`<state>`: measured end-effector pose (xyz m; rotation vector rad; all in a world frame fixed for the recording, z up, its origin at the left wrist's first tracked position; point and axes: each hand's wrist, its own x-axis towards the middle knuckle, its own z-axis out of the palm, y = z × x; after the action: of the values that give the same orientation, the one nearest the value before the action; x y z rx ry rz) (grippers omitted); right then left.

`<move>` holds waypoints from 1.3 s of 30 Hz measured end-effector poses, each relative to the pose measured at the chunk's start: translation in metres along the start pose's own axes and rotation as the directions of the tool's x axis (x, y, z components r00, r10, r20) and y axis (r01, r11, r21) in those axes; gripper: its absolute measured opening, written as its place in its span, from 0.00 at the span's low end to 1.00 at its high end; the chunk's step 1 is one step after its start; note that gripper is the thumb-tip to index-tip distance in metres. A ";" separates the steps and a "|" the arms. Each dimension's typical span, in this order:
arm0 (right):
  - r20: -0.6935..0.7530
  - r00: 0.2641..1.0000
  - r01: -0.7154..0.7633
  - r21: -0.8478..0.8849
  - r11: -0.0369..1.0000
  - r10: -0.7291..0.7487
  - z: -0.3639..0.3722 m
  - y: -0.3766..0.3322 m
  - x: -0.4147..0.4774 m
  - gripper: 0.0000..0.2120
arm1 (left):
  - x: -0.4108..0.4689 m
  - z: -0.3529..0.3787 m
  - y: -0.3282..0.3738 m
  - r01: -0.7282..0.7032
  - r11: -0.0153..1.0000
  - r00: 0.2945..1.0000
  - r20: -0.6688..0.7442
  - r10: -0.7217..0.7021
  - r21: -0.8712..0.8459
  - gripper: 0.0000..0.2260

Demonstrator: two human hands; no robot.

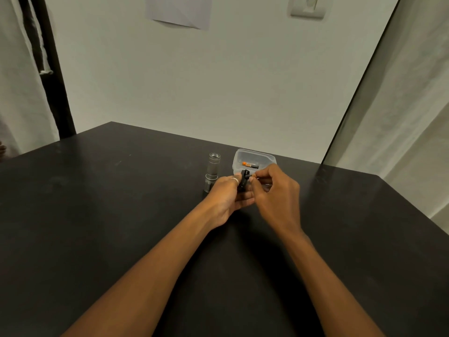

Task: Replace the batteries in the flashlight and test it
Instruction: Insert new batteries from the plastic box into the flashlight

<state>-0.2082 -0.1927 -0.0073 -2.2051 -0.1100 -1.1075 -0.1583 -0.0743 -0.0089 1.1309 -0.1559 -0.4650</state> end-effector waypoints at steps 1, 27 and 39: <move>0.002 1.000 0.003 -0.013 1.000 -0.003 0.000 0.000 0.000 0.02 | 0.001 0.000 -0.001 -0.002 1.000 1.000 0.003 0.002 -0.003 0.17; 0.206 0.958 -0.214 0.045 0.976 0.200 -0.003 0.016 0.008 0.28 | 0.000 -0.006 -0.001 0.018 0.999 0.998 0.063 -0.015 -0.044 0.14; 0.339 0.869 -0.461 0.294 0.837 0.359 -0.006 0.021 0.011 0.22 | -0.002 -0.007 -0.001 0.015 1.000 0.992 0.123 -0.013 -0.019 0.13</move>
<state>-0.1981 -0.2149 -0.0076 -1.9017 0.0435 -0.4904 -0.1582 -0.0678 -0.0128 1.0849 -0.2503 -0.5476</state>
